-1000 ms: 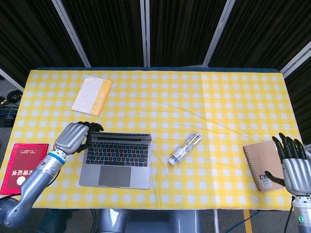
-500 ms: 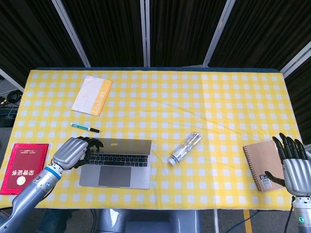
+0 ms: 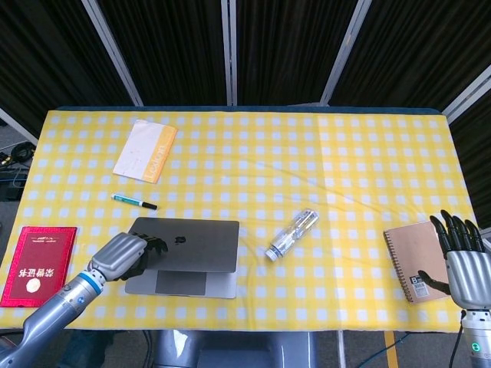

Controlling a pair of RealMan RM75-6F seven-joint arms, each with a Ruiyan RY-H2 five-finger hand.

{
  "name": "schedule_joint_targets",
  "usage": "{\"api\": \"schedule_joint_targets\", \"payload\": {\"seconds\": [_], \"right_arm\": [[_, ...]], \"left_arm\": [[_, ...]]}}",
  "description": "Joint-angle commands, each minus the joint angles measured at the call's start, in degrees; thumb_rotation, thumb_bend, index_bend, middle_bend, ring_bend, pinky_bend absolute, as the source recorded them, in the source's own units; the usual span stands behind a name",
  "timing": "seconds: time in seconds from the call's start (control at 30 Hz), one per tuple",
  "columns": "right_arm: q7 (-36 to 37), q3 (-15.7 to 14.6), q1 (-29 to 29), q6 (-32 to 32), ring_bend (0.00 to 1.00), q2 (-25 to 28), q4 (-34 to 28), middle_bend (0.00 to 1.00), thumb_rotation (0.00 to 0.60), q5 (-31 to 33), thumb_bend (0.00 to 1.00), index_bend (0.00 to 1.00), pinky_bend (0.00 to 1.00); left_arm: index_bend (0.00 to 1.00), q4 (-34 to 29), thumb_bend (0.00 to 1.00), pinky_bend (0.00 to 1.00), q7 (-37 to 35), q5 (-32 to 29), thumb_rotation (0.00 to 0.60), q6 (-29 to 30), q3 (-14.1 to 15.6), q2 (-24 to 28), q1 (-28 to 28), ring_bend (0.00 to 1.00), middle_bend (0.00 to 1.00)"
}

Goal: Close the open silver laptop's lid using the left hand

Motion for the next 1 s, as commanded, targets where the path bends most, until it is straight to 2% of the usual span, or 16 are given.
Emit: {"api": "schedule_joint_targets", "payload": {"seconds": [0.03, 0.87, 0.93, 1.0], "right_arm": [[0.0, 0.0, 0.0, 0.0, 0.00, 0.0, 0.0, 0.00, 0.600, 0.0, 0.00, 0.05, 0.00], [0.3, 0.0, 0.0, -0.1, 0.00, 0.1, 0.0, 0.00, 0.600, 0.0, 0.00, 0.05, 0.00], [0.3, 0.0, 0.0, 0.0, 0.00, 0.1, 0.0, 0.00, 0.600, 0.0, 0.00, 0.05, 0.00], [0.3, 0.0, -0.1, 0.0, 0.00, 0.1, 0.0, 0.00, 0.600, 0.0, 0.00, 0.05, 0.00]], "left_arm": [[0.32, 0.7, 1.00, 0.35, 0.6, -0.2, 0.600, -0.5, 0.5, -1.1, -0.1, 0.33, 0.35], [0.32, 9.2, 1.00, 0.35, 1.7, -0.6, 0.600, -3.3, 4.3, -12.4, 0.2, 0.33, 0.35], [0.32, 9.8, 1.00, 0.35, 1.1, -0.6, 0.600, -3.4, 4.6, -12.8, 0.4, 0.33, 0.35], [0.32, 9.9, 1.00, 0.35, -1.6, 2.0, 0.600, -1.6, 4.1, -13.0, 1.1, 0.33, 0.35]]}}
